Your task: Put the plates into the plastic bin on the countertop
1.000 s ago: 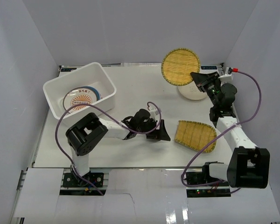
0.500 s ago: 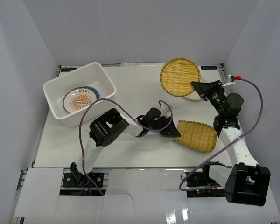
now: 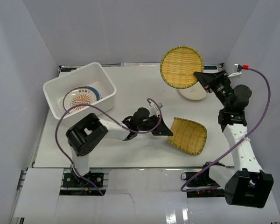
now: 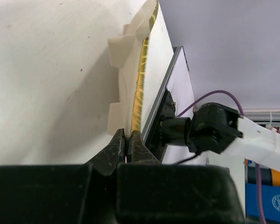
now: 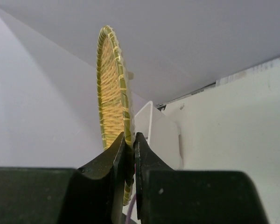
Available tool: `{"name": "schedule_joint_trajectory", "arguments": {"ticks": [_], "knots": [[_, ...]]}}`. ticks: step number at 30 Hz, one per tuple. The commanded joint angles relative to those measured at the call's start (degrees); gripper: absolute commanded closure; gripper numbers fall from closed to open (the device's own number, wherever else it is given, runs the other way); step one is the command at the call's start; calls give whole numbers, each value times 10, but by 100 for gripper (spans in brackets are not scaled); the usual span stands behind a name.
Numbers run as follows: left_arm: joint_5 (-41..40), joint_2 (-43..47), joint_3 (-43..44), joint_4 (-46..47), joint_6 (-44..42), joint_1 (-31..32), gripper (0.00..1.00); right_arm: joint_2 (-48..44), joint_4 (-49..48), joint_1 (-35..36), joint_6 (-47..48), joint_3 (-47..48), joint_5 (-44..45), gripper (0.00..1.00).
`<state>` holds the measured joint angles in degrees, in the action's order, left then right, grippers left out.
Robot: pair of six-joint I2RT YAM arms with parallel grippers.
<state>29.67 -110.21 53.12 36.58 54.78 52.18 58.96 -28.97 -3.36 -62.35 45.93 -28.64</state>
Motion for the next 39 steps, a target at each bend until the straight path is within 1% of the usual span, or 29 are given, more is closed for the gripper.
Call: {"name": "schedule_joint_trajectory", "arguments": {"ticks": [1,2,3,4,5,6,7,8,9,11,12,13,14,15,16,17,18,19,20,22,23,24,26,31,32,33,35,36,39], "knots": [[-38,173,-58,-25,-14,-45,100,-20,1,-2,8,93,-5,92],[-49,210,-74,-36,-13,-57,100,-17,2,-2,6,115,-8,92],[-54,288,-98,-52,-15,-83,100,-14,6,-2,0,127,-9,92],[-61,327,-104,-74,-19,-99,100,-6,3,-2,-8,136,-11,92],[-80,365,-108,-133,-25,-114,100,-2,-2,-2,-15,154,-17,92],[-93,436,-102,-168,-41,-147,100,4,-11,-2,-22,163,-19,92],[-105,467,-94,-244,-53,-166,100,15,-13,-1,-35,173,-22,92],[-129,495,-87,-278,-75,-206,100,22,-18,1,-42,186,-24,92],[-136,544,-70,-305,-82,-228,100,34,-31,4,-48,192,-27,92],[-143,577,-49,-387,-95,-279,100,47,-34,17,-56,209,-26,92],[-152,586,-37,-414,-113,-327,100,54,-31,24,-52,215,-23,92],[-160,595,-13,-461,-123,-352,100,67,-22,44,-47,221,-16,92],[-165,597,-7,-476,-132,-376,100,74,-17,62,-34,228,-12,92],[-167,598,-4,-484,-139,-432,100,90,-10,76,-24,245,-6,92],[-158,594,-6,-488,-137,-465,100,99,10,106,-11,254,3,92],[-137,589,-9,-481,-129,-500,100,107,19,122,11,264,9,92],[-111,581,-11,-475,-122,-582,100,116,23,134,16,271,14,92],[-69,570,-13,-463,-102,-615,100,132,23,159,19,280,21,92],[-59,547,-17,-456,-93,-656,100,148,22,180,23,289,27,92],[-56,529,-24,-436,-66,-679,100,166,24,201,32,303,34,92],[-50,516,-37,-427,-55,-708,100,175,34,214,45,313,38,92],[-41,508,-42,-415,-45,-720,100,197,39,227,54,323,44,92],[-44,493,-47,-414,-33,-754,100,222,60,267,71,359,51,92],[-55,441,-46,-441,-45,-767,100,325,85,354,113,426,91,92],[-59,437,-46,-447,-51,-767,100,342,91,366,120,456,97,92],[-61,434,-46,-455,-55,-767,95,379,107,376,125,476,104,92],[-64,432,-45,-466,-60,-767,78,421,127,408,144,518,126,92],[-62,434,-46,-468,-64,-767,53,461,137,417,150,562,133,92],[-70,460,-55,-476,-69,-767,8,532,153,447,158,623,165,92]]}}
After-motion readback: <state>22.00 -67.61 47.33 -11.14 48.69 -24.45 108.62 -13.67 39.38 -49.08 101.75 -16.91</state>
